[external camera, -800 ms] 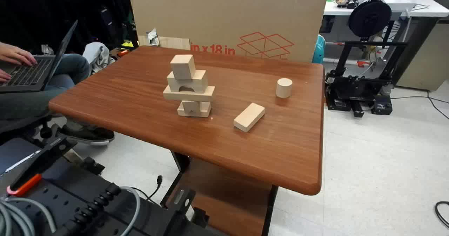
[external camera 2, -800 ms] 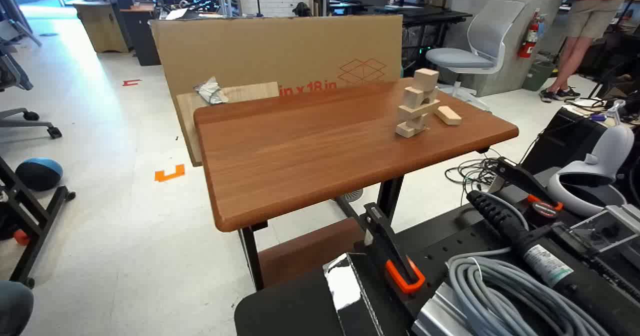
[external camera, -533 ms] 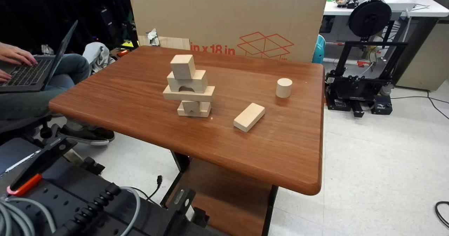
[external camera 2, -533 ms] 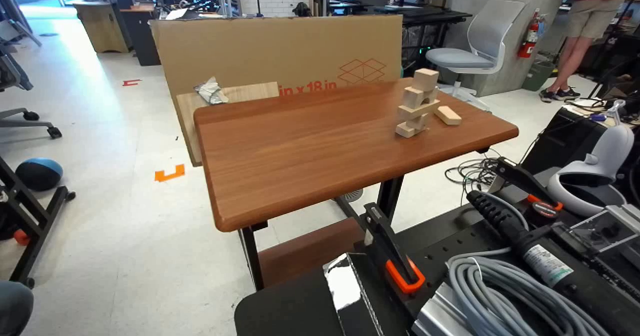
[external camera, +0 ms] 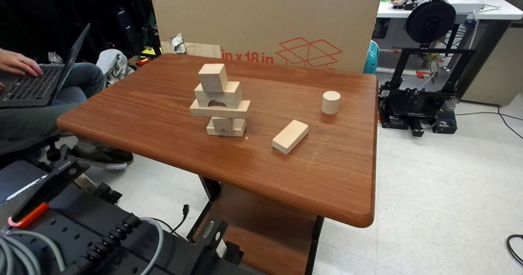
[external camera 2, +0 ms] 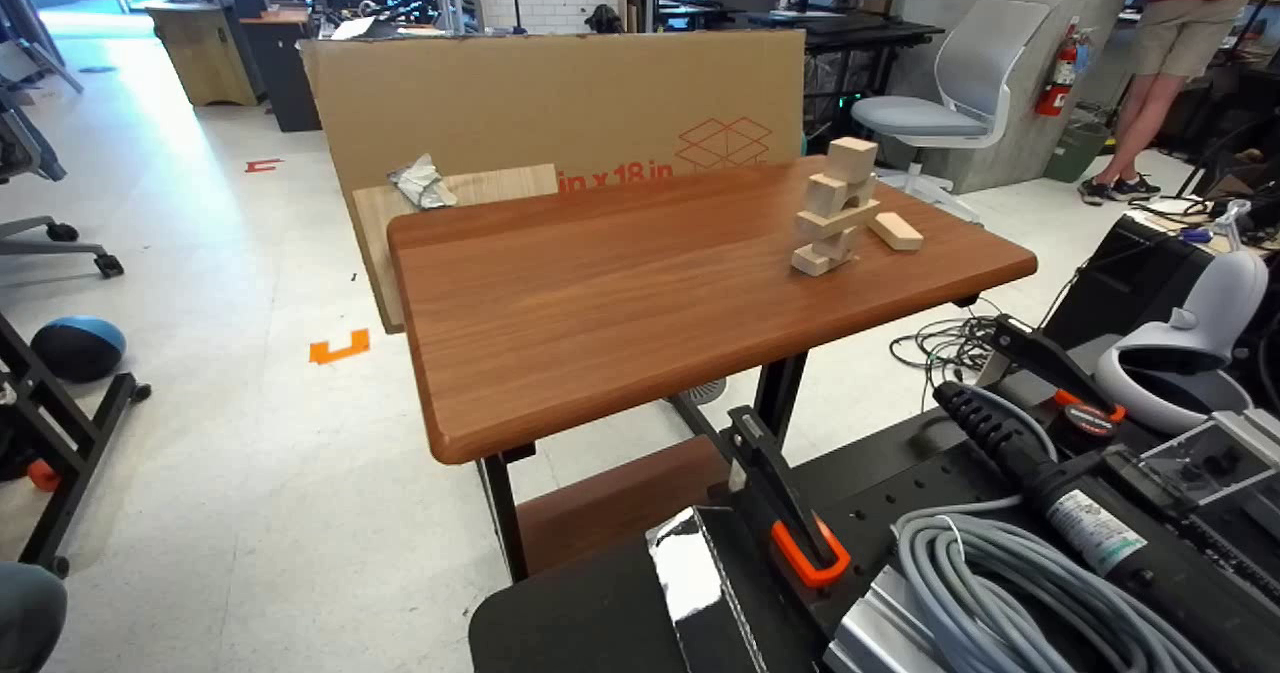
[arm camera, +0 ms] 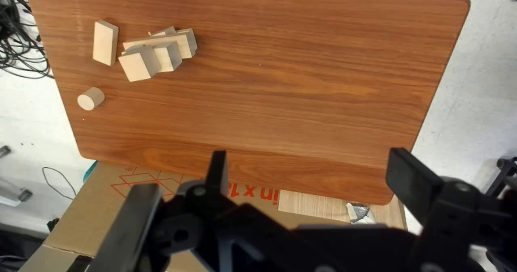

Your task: Pick up the square object and put it on the table

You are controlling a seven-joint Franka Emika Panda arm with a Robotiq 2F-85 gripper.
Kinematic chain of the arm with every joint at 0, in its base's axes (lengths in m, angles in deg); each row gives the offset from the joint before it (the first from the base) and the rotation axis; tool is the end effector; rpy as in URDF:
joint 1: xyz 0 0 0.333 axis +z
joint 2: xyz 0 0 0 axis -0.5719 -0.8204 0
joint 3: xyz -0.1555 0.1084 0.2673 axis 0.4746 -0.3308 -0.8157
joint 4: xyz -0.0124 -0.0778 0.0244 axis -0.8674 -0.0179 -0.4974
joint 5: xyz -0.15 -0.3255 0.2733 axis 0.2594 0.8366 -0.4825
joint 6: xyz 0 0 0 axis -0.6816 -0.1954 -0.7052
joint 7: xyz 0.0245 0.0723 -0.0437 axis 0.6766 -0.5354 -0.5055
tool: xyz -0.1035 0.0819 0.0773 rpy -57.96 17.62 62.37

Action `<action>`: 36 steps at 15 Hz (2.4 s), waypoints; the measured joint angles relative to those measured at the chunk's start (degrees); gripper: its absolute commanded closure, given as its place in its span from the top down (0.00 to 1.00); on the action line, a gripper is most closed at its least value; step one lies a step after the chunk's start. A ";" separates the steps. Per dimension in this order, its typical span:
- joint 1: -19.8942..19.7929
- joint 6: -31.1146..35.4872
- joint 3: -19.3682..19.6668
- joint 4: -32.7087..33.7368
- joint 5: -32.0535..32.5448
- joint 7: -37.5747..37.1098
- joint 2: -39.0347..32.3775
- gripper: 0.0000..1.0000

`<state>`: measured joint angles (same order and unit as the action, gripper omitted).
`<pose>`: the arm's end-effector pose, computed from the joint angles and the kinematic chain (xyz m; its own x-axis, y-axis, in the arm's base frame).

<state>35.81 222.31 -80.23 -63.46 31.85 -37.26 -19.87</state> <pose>0.4875 0.1786 0.3482 0.9645 0.1455 0.2203 0.1001 -0.9737 0.2048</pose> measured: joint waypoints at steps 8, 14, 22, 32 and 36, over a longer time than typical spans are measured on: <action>0.87 0.00 0.92 -0.15 0.00 0.00 0.00 1.00; 3.17 -0.10 2.67 -0.49 -1.09 0.08 -0.22 1.00; 1.08 -0.09 16.56 -0.85 -4.03 18.69 -0.40 1.00; 0.17 -0.03 21.54 3.88 -9.91 30.71 -12.92 1.00; -0.77 -0.03 21.83 6.76 -9.86 30.74 -17.91 1.00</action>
<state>35.03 222.28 -58.40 -56.70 21.99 -6.53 -37.78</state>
